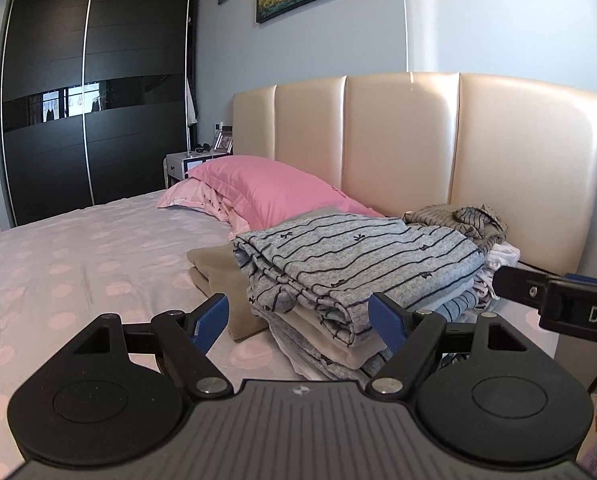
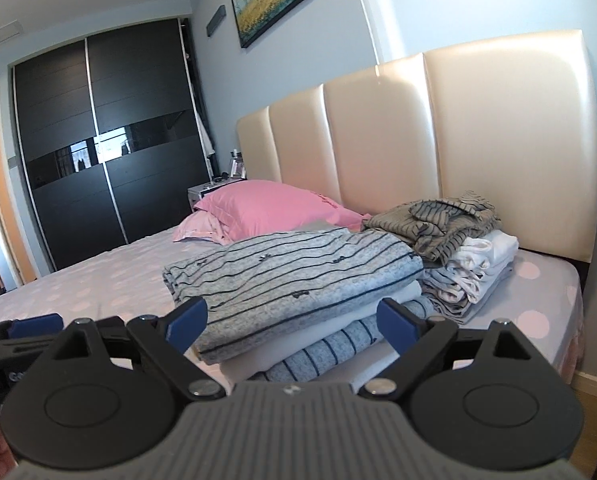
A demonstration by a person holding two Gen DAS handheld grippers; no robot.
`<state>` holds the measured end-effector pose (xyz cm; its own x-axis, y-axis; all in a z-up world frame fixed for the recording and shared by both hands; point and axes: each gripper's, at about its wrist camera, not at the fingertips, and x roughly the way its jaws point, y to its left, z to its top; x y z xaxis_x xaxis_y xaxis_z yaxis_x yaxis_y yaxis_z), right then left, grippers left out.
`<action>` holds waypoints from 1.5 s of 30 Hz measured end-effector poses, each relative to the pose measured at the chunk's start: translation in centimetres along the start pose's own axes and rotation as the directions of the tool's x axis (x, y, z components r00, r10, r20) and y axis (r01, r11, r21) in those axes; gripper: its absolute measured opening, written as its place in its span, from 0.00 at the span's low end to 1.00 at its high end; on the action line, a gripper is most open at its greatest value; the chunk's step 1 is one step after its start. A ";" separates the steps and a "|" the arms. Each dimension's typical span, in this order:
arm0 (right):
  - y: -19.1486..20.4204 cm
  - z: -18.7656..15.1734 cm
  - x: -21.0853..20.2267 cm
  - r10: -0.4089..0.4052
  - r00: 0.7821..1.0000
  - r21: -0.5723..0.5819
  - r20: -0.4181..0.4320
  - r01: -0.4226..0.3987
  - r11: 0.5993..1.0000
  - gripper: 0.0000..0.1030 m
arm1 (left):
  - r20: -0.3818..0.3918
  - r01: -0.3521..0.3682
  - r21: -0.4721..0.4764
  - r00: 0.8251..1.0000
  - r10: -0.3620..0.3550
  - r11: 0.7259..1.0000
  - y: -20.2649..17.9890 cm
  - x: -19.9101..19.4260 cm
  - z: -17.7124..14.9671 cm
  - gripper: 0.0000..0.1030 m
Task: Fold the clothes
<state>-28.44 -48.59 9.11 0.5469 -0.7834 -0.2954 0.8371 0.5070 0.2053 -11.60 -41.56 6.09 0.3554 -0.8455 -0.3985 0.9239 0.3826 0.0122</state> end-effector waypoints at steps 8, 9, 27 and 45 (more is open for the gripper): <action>0.9 0.0 0.3 0.042 0.999 -0.014 -0.022 -0.042 0.999 0.90 | -0.048 -0.016 -0.017 0.999 0.015 1.000 0.7 0.9 -0.5 0.74; 1.0 0.1 0.3 0.050 0.998 -0.017 -0.025 -0.050 0.999 0.90 | -0.051 -0.018 -0.020 0.999 0.017 1.000 0.8 1.0 -0.5 0.74; 2.8 -0.4 0.6 0.087 0.993 -0.087 -0.075 -0.094 0.992 0.91 | -0.092 -0.050 -0.018 0.995 0.048 0.999 0.9 1.5 -0.9 0.74; 3.0 -0.5 0.6 0.105 0.991 -0.087 -0.082 -0.112 0.990 0.91 | -0.094 -0.074 -0.009 0.993 0.072 0.997 0.5 1.3 -0.8 0.74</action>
<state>-25.59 -47.39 9.07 0.6311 -0.6936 -0.3474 0.7681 0.6213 0.1548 -10.79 -42.11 4.83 0.4064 -0.7767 -0.4812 0.8938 0.4472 0.0332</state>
